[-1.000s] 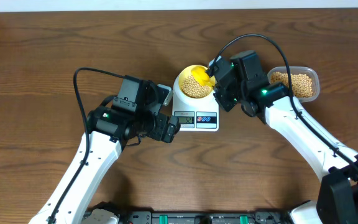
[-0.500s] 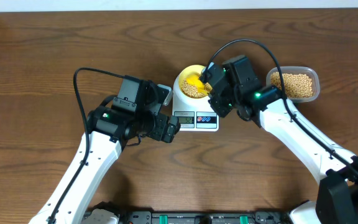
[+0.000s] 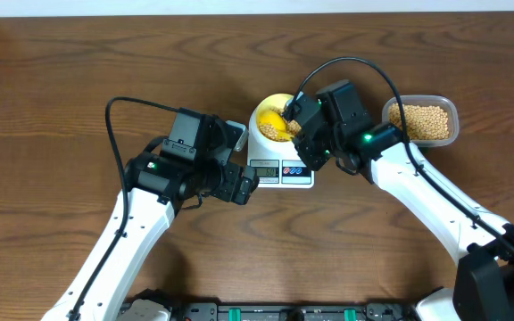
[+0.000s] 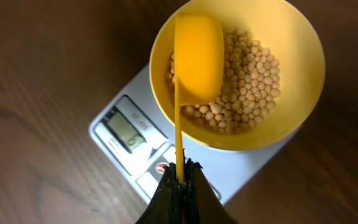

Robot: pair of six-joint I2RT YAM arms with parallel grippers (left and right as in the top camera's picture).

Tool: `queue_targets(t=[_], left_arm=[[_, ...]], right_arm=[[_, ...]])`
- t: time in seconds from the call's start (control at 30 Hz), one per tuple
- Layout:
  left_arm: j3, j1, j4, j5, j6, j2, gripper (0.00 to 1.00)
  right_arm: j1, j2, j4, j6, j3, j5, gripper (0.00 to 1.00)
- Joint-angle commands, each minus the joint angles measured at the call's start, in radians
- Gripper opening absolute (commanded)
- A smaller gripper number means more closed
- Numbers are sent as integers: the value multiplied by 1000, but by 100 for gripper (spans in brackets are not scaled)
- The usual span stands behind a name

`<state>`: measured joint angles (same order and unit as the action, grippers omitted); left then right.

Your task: Scoop item into bowl and weigh 50g on scale

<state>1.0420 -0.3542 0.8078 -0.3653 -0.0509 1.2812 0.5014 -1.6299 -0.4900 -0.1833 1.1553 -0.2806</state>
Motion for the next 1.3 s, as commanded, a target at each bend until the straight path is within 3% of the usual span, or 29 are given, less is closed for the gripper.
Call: queue_targets(t=[0.0,0.63,0.97,1.27], left_arm=[[-9,4,2,-12,3,-14,89],[-9,4,2,-12,3,-14,89],[-9,4,2,-12,3,-14,89],[-9,4,2,-12,3,-14,89]], right_arm=[[-5,-15,0,55,17,-70,1],[-94,-15,18,138,17,-75,1],[-193,-15,69,273,17,-294,1],[-276,-14,93,303,17,-445,1]])
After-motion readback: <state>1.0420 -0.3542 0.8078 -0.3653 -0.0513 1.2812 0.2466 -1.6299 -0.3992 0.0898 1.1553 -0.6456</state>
